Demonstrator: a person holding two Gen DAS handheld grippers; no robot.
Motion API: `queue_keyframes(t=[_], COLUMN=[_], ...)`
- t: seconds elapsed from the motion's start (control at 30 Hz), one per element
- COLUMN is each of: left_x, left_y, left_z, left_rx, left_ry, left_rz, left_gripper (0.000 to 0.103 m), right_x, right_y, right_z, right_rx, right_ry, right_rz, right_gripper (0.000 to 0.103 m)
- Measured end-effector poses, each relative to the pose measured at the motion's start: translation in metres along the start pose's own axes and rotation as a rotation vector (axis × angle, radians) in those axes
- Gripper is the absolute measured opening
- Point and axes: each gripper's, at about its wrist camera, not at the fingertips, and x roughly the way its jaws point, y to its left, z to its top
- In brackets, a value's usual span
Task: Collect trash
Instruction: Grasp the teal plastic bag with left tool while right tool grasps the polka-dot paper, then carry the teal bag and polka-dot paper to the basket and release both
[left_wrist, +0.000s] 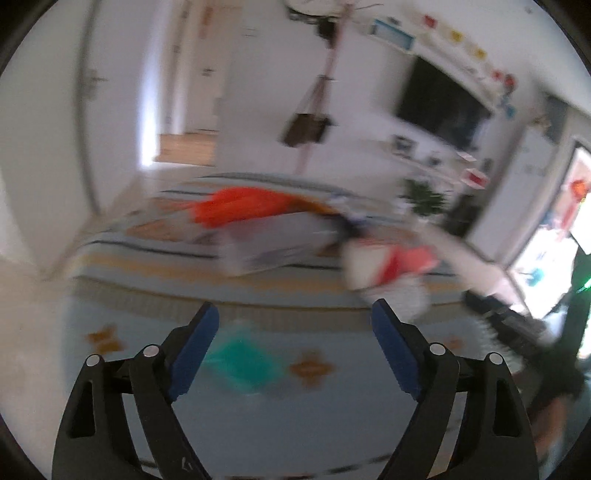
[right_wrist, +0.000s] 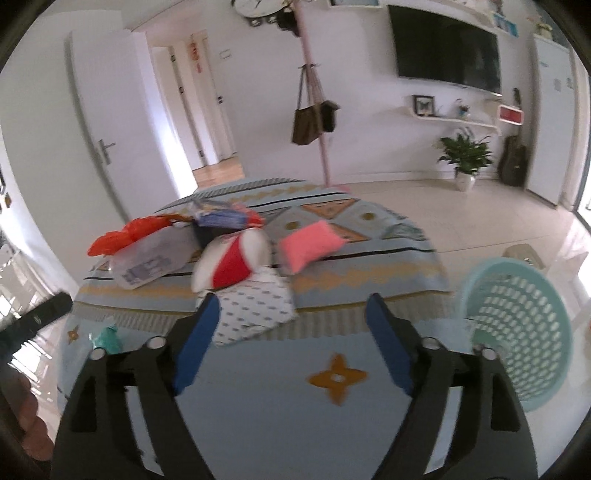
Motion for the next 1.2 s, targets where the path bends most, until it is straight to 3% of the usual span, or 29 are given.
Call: queue_keyframes(t=[0.1, 0.43, 0.53, 0.67, 0.93, 1.07, 1.2], left_x=[0.007, 0.039, 0.041, 0.04, 0.035, 0.029, 0.018], left_y=[0.018, 0.033, 0.029, 0.019, -0.001, -0.001, -0.006], left_z=[-0.017, -0.035, -0.042, -0.045, -0.049, -0.048, -0.045], left_rx=[0.011, -0.006, 0.006, 0.045, 0.127, 0.121, 0.108], left_ry=[0.019, 0.116, 0.127, 0.119, 0.076, 0.06, 0.027], left_rz=[0.071, 0.077, 0.064, 0.038, 0.083, 0.046, -0.029], left_gripper=[0.082, 0.081, 0.07, 0.05, 0.044, 0.043, 0.042], right_x=[0.02, 0.07, 0.079, 0.083, 0.074, 0.066, 0.055], right_y=[0.02, 0.034, 0.031, 0.037, 0.042, 0.043, 0.036], right_z=[-0.001, -0.007, -0.009, -0.01, -0.014, -0.015, -0.016], right_rx=[-0.035, -0.045, -0.041, -0.076, -0.1, -0.1, -0.077], right_ry=[0.021, 0.142, 0.189, 0.203, 0.189, 0.171, 0.161], right_rz=[0.02, -0.064, -0.047, -0.057, 0.04, 0.075, 0.119], right_gripper=[0.081, 0.085, 0.083, 0.061, 0.027, 0.017, 0.015])
